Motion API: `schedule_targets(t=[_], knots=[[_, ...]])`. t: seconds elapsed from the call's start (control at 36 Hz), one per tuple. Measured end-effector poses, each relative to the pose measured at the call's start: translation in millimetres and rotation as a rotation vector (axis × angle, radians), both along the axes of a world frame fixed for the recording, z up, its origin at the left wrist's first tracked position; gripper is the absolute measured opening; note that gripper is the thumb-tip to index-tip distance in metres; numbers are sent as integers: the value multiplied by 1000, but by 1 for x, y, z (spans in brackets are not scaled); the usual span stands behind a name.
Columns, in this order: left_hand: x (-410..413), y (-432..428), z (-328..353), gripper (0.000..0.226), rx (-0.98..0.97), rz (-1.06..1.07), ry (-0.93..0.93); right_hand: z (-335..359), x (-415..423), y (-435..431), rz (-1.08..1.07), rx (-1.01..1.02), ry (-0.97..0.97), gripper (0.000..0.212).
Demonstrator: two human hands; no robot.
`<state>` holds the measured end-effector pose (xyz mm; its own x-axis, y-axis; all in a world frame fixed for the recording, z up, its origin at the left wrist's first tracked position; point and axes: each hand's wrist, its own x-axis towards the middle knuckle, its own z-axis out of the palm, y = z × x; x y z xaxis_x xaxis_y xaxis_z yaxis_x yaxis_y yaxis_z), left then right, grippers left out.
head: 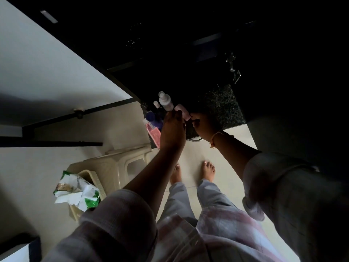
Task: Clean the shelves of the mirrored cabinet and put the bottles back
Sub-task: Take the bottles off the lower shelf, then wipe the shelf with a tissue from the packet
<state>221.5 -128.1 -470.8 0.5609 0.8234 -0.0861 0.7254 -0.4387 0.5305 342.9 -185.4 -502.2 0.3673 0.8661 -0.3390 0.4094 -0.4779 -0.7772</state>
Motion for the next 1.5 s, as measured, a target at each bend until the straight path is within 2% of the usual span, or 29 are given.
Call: schedule_targets(t=[0.22,0.31,0.44,0.58,0.67,0.83,0.92,0.97,1.08,1.17,1.28,1.36,1.5], knots=[[1,-7,20,36,44,-45,-5,10,2,0,-31,-25,11,25],[0,-8,27,36,65,-73,4,14,3,-1,-69,-42,-12,34],[-3,-12,46,26,96,-85,-48,31,3,-2,-147,-17,-54,36],[-21,-24,60,25,128,-148,-71,52,-4,-16,-207,102,-176,34],[-35,-34,74,16,134,-156,-63,67,-13,-28,-168,159,-223,33],[-80,-46,81,14,96,-47,66,98,-46,-38,-13,359,-324,32],[-106,-48,80,16,75,36,79,105,-66,-33,134,484,-466,24],[-125,-49,78,20,73,103,90,109,-81,-26,227,475,-513,28],[-166,-54,75,30,28,292,74,108,-123,-10,453,424,-427,23],[-200,-56,72,33,-20,464,36,105,-160,4,617,395,-370,29],[-257,-58,58,27,-95,740,-35,99,-214,24,816,224,-311,37],[-301,-56,46,26,-163,912,0,91,-253,39,939,120,-291,45],[-370,-48,28,23,-228,1200,-69,84,-313,60,1155,-18,-411,53]])
